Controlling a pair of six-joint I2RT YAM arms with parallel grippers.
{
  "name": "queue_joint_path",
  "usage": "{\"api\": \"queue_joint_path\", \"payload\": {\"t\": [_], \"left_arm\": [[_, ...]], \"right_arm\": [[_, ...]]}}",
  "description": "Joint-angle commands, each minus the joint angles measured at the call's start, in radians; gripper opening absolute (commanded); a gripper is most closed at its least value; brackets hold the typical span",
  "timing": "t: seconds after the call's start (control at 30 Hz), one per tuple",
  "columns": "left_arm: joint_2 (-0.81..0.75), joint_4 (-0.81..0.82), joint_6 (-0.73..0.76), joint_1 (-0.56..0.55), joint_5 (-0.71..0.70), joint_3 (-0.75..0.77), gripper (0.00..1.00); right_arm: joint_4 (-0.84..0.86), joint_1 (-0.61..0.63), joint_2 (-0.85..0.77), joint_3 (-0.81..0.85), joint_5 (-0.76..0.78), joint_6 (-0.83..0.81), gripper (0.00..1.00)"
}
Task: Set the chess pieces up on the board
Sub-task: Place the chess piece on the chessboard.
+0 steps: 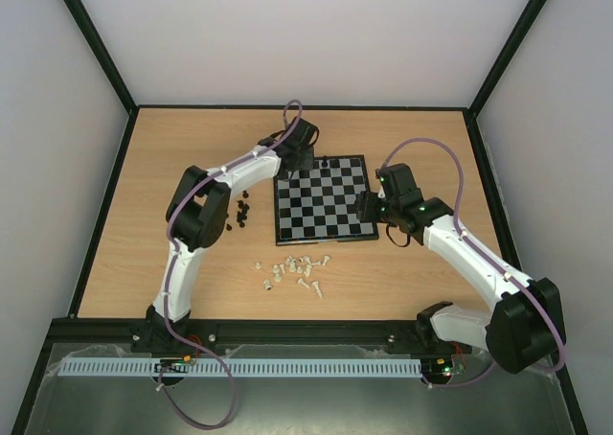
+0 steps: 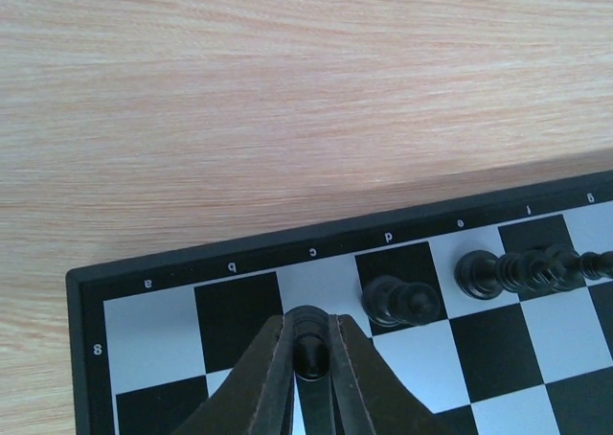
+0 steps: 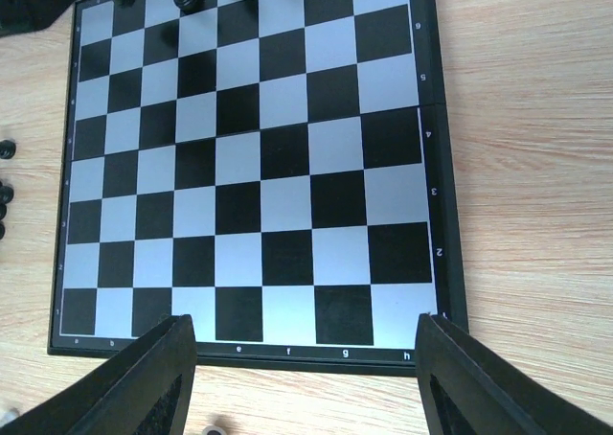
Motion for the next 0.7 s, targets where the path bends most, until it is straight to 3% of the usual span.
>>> {"api": "queue_joint_path", "payload": {"t": [0.0, 0.67], "left_arm": [[0.033, -0.003, 0.01, 0.011, -0.008, 0.045, 0.12], [0.083, 0.013, 0.004, 0.011, 0.017, 0.061, 0.13]], "right_arm": [[0.004, 0.004, 0.011, -0.013, -0.01, -0.011, 0.63], [0.013, 0.004, 0.014, -0.018, -0.025, -0.013, 0.63]]}}
